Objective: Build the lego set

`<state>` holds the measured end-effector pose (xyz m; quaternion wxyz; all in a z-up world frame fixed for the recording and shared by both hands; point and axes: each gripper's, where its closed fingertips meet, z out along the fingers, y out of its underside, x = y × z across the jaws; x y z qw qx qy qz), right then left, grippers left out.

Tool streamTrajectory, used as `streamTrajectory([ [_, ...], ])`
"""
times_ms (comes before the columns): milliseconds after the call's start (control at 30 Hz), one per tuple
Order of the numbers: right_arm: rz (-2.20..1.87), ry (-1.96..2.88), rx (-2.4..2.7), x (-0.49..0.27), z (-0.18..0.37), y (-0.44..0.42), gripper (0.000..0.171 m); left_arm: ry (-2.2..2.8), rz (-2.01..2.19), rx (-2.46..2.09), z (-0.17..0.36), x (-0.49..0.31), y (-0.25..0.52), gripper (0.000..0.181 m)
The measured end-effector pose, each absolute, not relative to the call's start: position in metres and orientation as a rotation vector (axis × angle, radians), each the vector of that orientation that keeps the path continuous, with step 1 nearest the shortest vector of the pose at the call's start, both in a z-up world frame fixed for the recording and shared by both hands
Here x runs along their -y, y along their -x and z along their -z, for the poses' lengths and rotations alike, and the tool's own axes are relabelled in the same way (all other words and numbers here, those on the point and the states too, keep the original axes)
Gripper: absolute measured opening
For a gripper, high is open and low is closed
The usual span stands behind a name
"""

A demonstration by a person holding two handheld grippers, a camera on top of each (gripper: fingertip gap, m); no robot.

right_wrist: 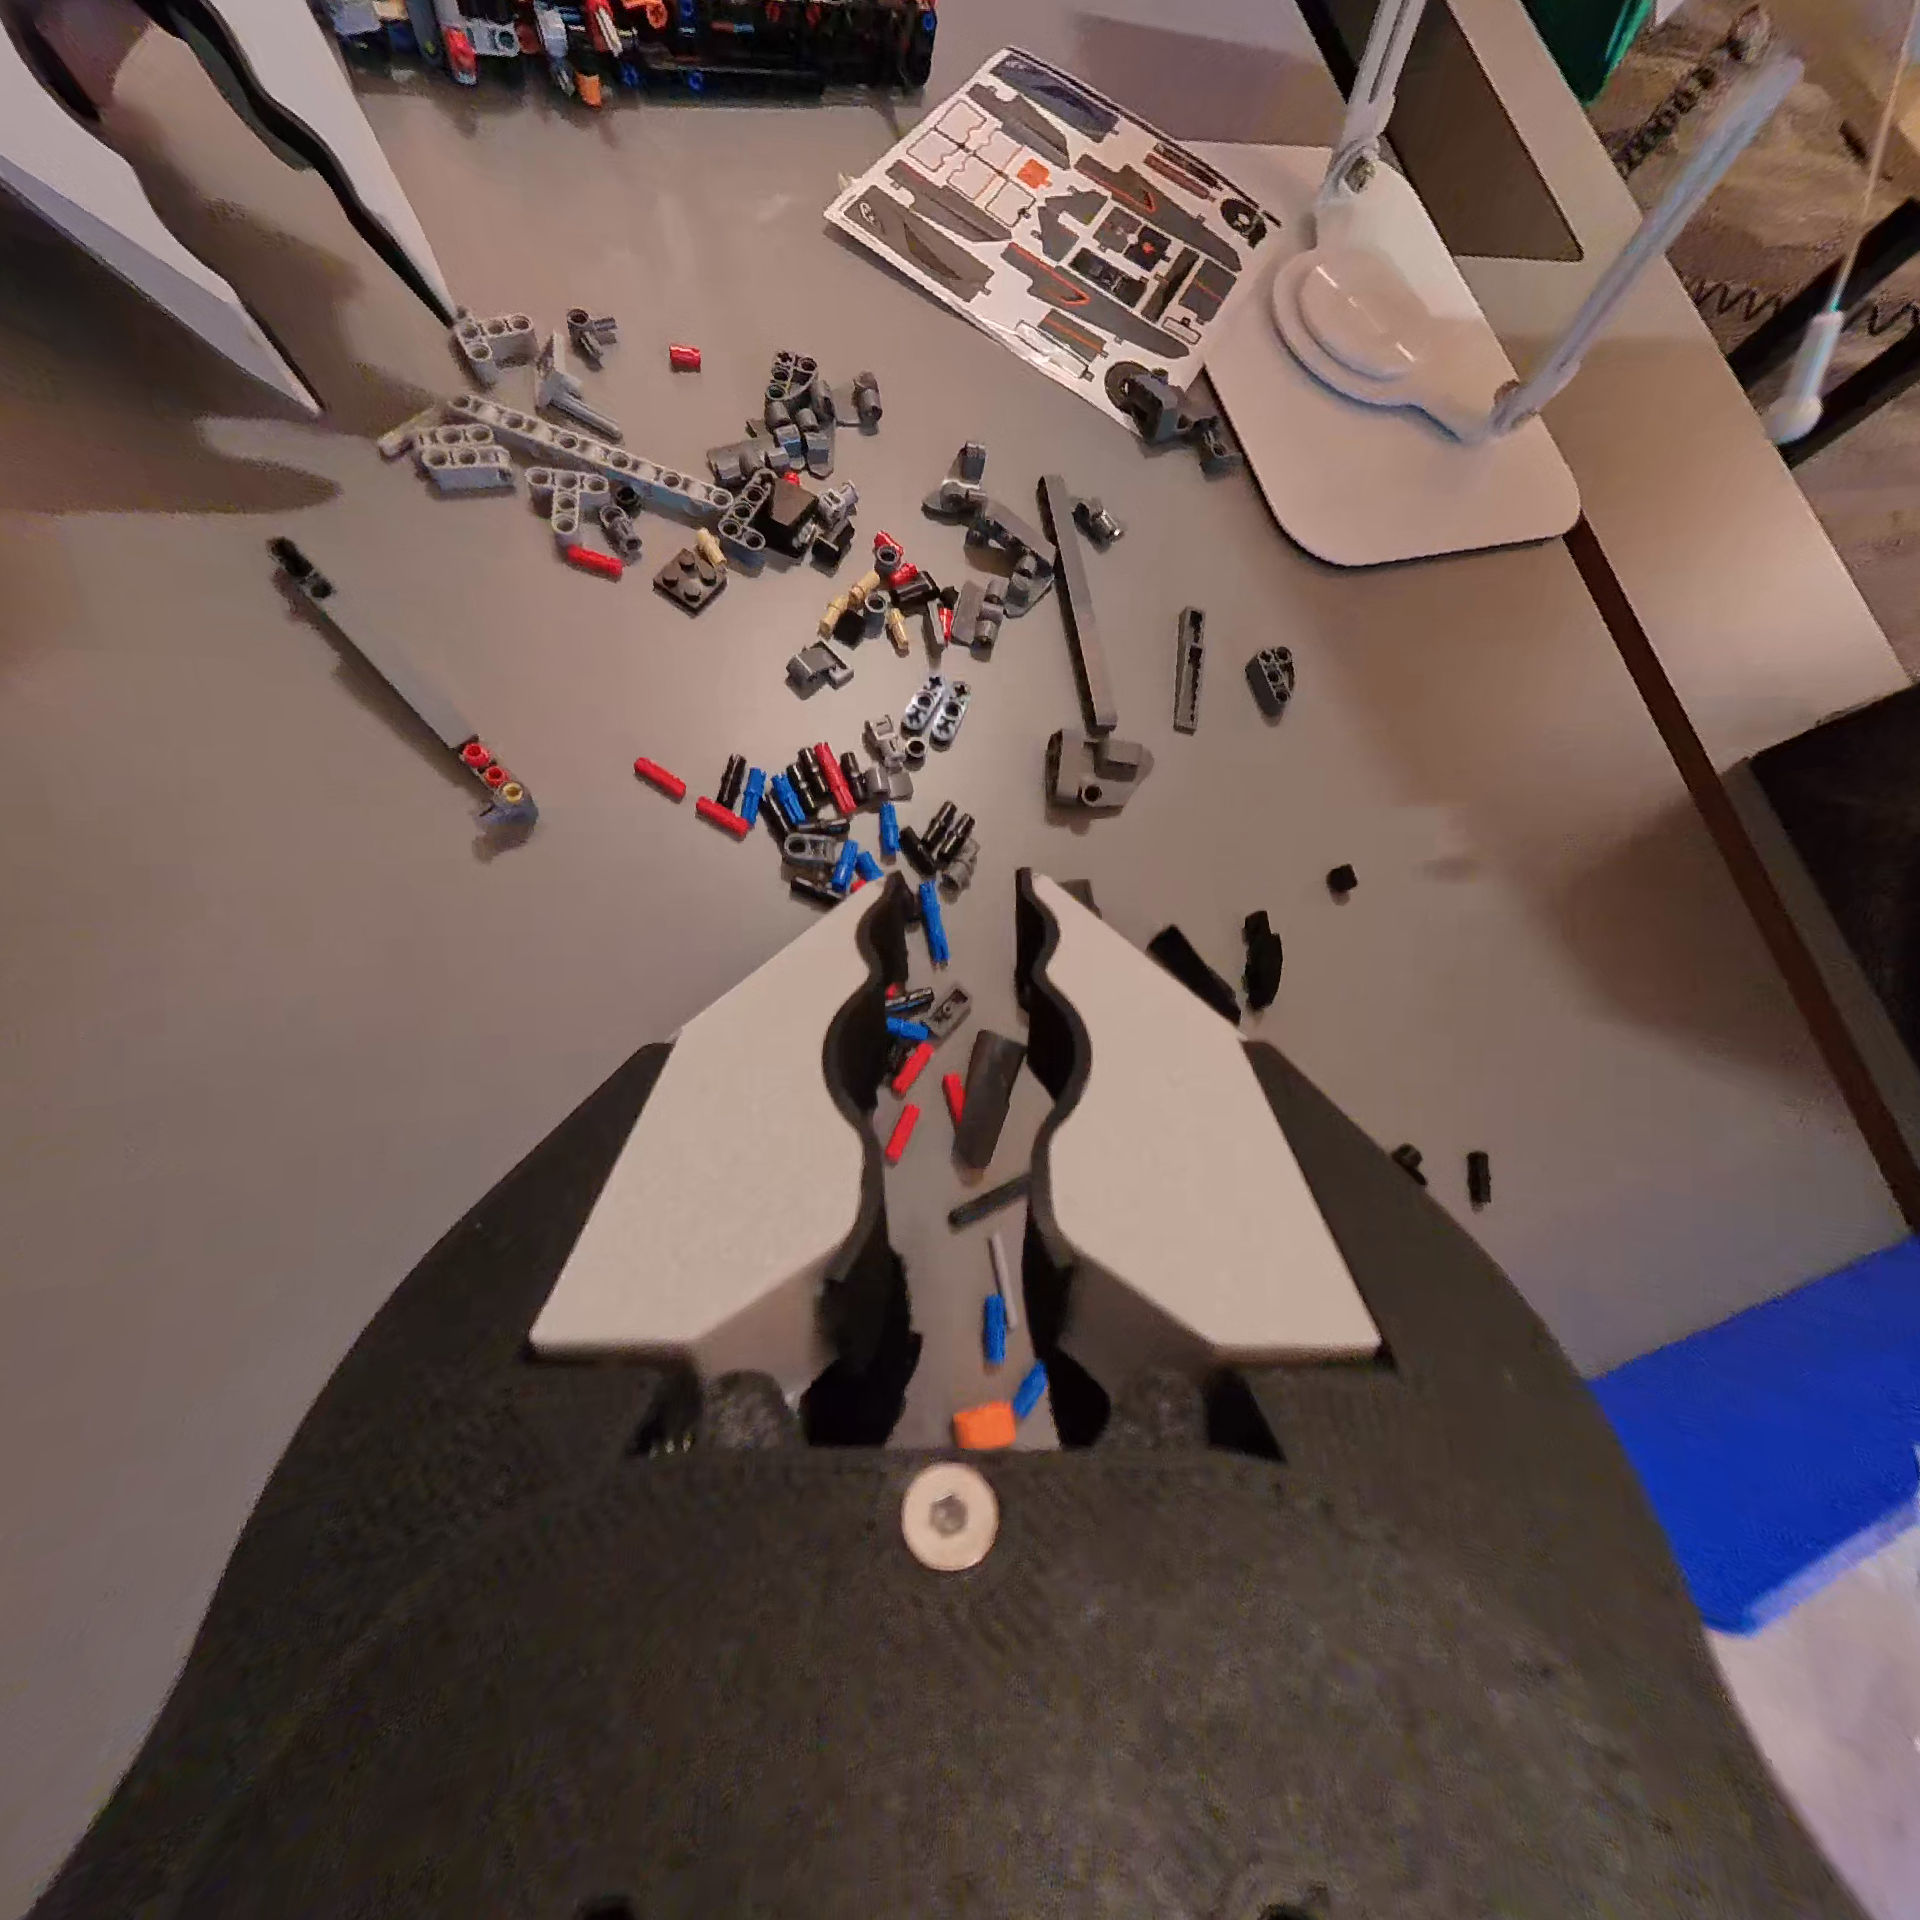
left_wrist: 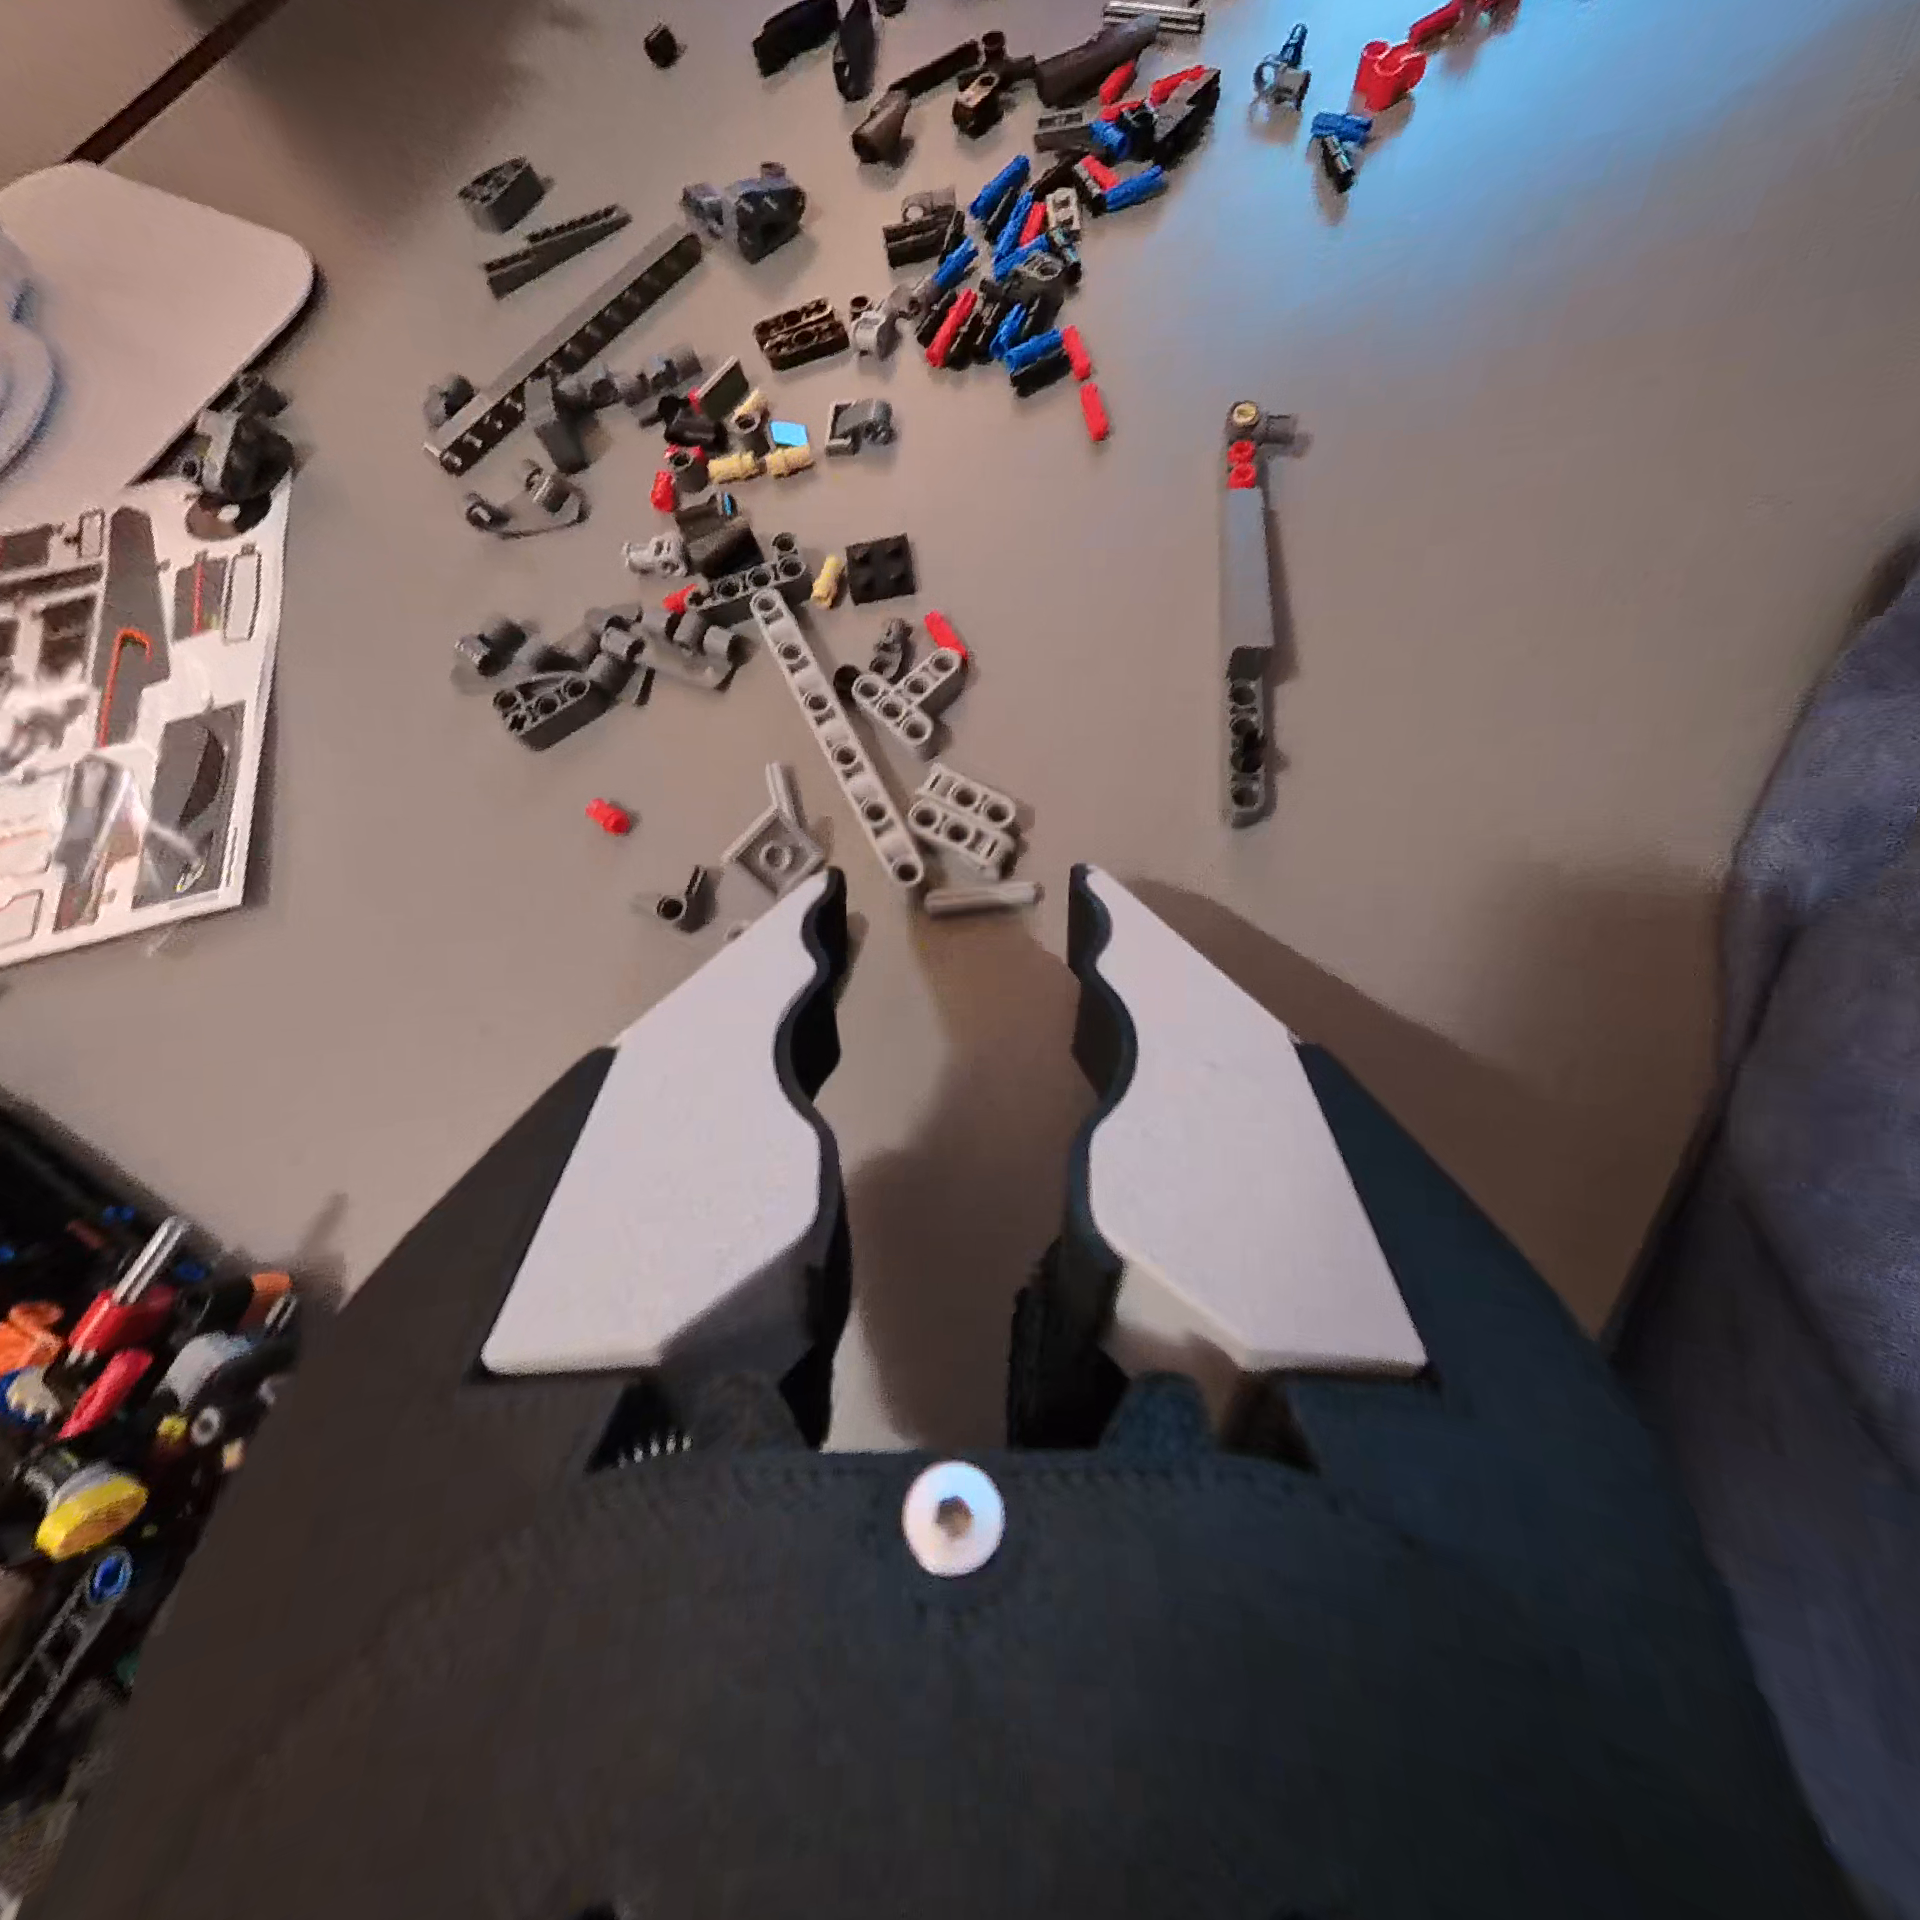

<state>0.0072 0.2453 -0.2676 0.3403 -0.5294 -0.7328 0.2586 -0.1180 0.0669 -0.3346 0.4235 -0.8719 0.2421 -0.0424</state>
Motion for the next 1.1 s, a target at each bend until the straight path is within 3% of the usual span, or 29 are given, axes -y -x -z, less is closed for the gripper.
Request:
streamTrajectory([
  [1100, -0.771, 1.305, 2.225, -0.188, 0.312, 0.068, 0.024, 2.299, 0.183, -0.474, 0.352, -0.045, 0.145, 0.035],
])
